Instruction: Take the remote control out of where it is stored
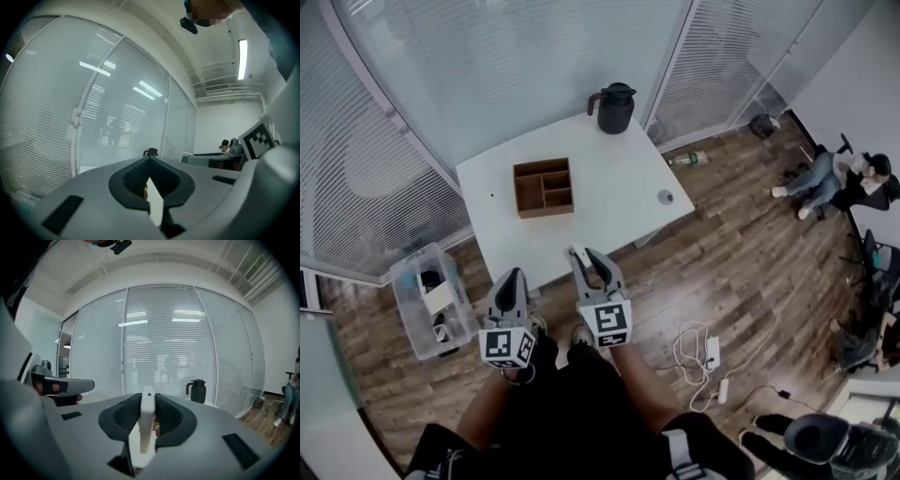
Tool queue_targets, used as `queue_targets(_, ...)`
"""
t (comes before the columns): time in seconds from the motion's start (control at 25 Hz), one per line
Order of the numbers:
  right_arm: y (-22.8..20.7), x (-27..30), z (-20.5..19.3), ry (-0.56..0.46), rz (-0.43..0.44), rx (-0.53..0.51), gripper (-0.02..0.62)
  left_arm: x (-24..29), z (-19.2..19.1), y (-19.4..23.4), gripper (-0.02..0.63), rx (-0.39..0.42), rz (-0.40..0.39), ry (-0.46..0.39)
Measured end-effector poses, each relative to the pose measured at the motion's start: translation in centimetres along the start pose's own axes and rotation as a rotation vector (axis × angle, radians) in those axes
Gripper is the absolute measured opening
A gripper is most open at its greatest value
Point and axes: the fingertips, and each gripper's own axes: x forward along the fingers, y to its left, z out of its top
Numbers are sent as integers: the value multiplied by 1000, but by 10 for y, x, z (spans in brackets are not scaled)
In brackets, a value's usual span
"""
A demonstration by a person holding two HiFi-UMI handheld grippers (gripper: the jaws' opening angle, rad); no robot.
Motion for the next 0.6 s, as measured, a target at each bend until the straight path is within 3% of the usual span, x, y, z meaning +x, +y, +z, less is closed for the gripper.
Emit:
queue_targets(0.24,13,-34,5,-16,17,-34,91,-22,4,-22,3,25,-6,15)
queue_targets(0.44,35,-56,18,-39,5,-57,91,-45,19,-13,3,36,-14,-17)
queue_targets(0.6,57,-65,26,-78,-23,-7,91,-61,25,4,3,56,-32,-46)
